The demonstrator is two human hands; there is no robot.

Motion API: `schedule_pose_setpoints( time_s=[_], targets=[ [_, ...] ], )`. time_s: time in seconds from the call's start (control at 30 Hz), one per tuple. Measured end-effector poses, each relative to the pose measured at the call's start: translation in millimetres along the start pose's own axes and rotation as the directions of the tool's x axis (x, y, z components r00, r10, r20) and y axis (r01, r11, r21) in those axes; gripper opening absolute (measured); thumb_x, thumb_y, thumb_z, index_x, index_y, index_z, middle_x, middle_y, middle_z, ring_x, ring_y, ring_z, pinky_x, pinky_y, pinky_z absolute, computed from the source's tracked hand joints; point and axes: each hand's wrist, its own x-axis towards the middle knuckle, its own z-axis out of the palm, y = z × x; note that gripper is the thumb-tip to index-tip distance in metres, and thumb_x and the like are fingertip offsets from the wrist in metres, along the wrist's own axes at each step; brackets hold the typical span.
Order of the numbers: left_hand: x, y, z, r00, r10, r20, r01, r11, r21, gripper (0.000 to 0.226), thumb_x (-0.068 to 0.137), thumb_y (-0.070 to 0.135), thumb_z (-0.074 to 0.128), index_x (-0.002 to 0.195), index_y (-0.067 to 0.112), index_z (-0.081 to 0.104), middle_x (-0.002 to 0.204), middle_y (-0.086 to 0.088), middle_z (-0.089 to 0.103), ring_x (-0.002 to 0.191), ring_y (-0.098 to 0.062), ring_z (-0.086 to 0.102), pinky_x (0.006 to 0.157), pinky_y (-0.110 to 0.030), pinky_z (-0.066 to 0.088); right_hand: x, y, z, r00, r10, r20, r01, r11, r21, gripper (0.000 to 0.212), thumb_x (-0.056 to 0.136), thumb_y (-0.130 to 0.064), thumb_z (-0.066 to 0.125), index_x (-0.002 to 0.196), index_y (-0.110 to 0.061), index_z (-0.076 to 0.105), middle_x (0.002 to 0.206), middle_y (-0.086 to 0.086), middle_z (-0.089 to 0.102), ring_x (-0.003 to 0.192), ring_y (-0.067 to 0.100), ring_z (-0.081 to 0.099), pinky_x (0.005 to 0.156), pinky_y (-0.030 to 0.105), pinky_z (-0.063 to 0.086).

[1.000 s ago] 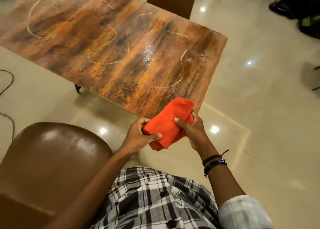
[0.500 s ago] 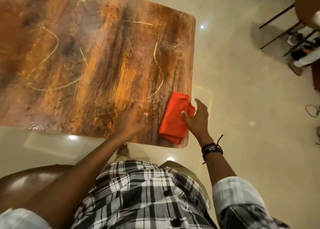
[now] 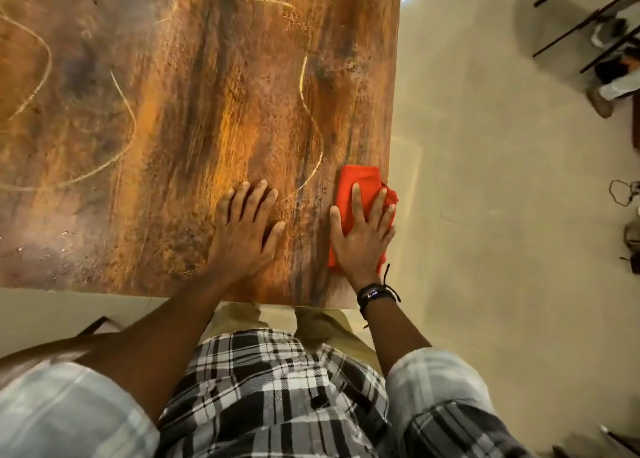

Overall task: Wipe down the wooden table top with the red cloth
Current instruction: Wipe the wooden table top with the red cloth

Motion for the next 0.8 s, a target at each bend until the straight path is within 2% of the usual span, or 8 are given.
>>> schedule_pose_setpoints(
  time_s=[0.1, 0.2, 0.33, 0.43, 0.5, 0.6, 0.7, 0.8],
  targets=[
    [1, 0, 3, 1.000, 0.011, -0.030, -0.010, 0.999, 0.039, 0.062, 0.099, 0.046, 0.036, 0.151, 0.012, 0.038, 0.160, -0.012, 0.032, 0.147, -0.035, 0.025, 0.121, -0.054, 0.015, 49, 8, -8, 0.996, -0.086, 0.005, 0.086, 0.996, -0.015, 0.069, 0.095, -0.064, 0.036, 0.157, -0.041, 0.017, 0.169, 0.004, -0.002, 0.154, 0.034, -0.003, 0.119, 0.062, 0.005],
    [1, 1, 6, 0.996, 0.024, -0.081, -0.018, 0.997, 0.074, 0.062, 0.099, 0.045, 0.039, 0.150, 0.010, 0.040, 0.159, -0.014, 0.034, 0.147, -0.037, 0.028, 0.120, -0.057, 0.018, 97, 10, -14, 0.994, -0.104, -0.031, 0.104, 0.995, 0.007, 0.073, 0.092, -0.069, 0.039, 0.156, -0.039, 0.023, 0.168, 0.009, 0.007, 0.154, 0.034, 0.006, 0.121, 0.056, 0.015],
    [3, 1, 9, 0.993, 0.024, -0.119, -0.013, 0.996, 0.088, 0.061, 0.100, 0.046, 0.036, 0.149, 0.010, 0.040, 0.158, -0.016, 0.035, 0.146, -0.039, 0.029, 0.119, -0.058, 0.020, 112, 10, -7, 0.985, -0.145, -0.088, 0.143, 0.989, -0.037, 0.070, 0.094, -0.065, 0.038, 0.156, -0.034, 0.029, 0.167, 0.013, 0.013, 0.154, 0.034, 0.012, 0.122, 0.049, 0.016],
    [3, 1, 10, 0.992, 0.023, -0.124, -0.011, 0.995, 0.098, 0.061, 0.101, 0.046, 0.036, 0.150, 0.010, 0.040, 0.158, -0.016, 0.035, 0.146, -0.039, 0.030, 0.119, -0.058, 0.020, 90, 16, 0, 0.966, -0.224, -0.127, 0.205, 0.967, -0.149, 0.065, 0.098, -0.056, 0.041, 0.156, -0.029, 0.031, 0.166, 0.012, 0.018, 0.153, 0.032, 0.015, 0.120, 0.055, 0.023],
    [3, 0, 12, 0.991, 0.022, -0.135, -0.009, 0.995, 0.095, 0.060, 0.100, 0.045, 0.036, 0.150, 0.011, 0.040, 0.158, -0.016, 0.035, 0.147, -0.039, 0.029, 0.120, -0.057, 0.018, 60, 20, 3, 0.951, -0.280, -0.128, 0.253, 0.948, -0.195, 0.063, 0.100, -0.053, 0.040, 0.156, -0.027, 0.032, 0.166, 0.011, 0.019, 0.154, 0.030, 0.015, 0.121, 0.054, 0.020],
    [3, -1, 13, 0.987, 0.027, -0.161, -0.015, 0.997, 0.078, 0.060, 0.100, 0.043, 0.036, 0.149, 0.010, 0.041, 0.158, -0.016, 0.036, 0.147, -0.039, 0.029, 0.120, -0.057, 0.018, -15, 28, 11, 0.934, -0.355, -0.034, 0.342, 0.918, -0.201, 0.063, 0.101, -0.053, 0.037, 0.157, -0.025, 0.030, 0.167, 0.009, 0.014, 0.155, 0.027, 0.009, 0.123, 0.055, 0.012],
    [3, -1, 13, 0.983, 0.034, -0.179, -0.020, 0.997, 0.076, 0.058, 0.101, 0.041, 0.036, 0.150, 0.010, 0.041, 0.158, -0.016, 0.036, 0.147, -0.039, 0.030, 0.120, -0.058, 0.020, -91, 41, 23, 0.896, -0.439, 0.073, 0.443, 0.865, -0.234, 0.060, 0.102, -0.053, 0.038, 0.155, -0.026, 0.033, 0.166, 0.009, 0.017, 0.154, 0.030, 0.015, 0.121, 0.059, 0.017],
    [3, 0, 12, 0.983, 0.033, -0.180, -0.019, 0.997, 0.079, 0.057, 0.102, 0.041, 0.036, 0.150, 0.010, 0.042, 0.158, -0.016, 0.037, 0.146, -0.039, 0.031, 0.119, -0.058, 0.021, -101, 51, 23, 0.869, -0.481, 0.114, 0.494, 0.835, -0.241, 0.055, 0.104, -0.048, 0.038, 0.154, -0.025, 0.035, 0.166, 0.010, 0.019, 0.154, 0.031, 0.015, 0.121, 0.061, 0.017]
  ],
)
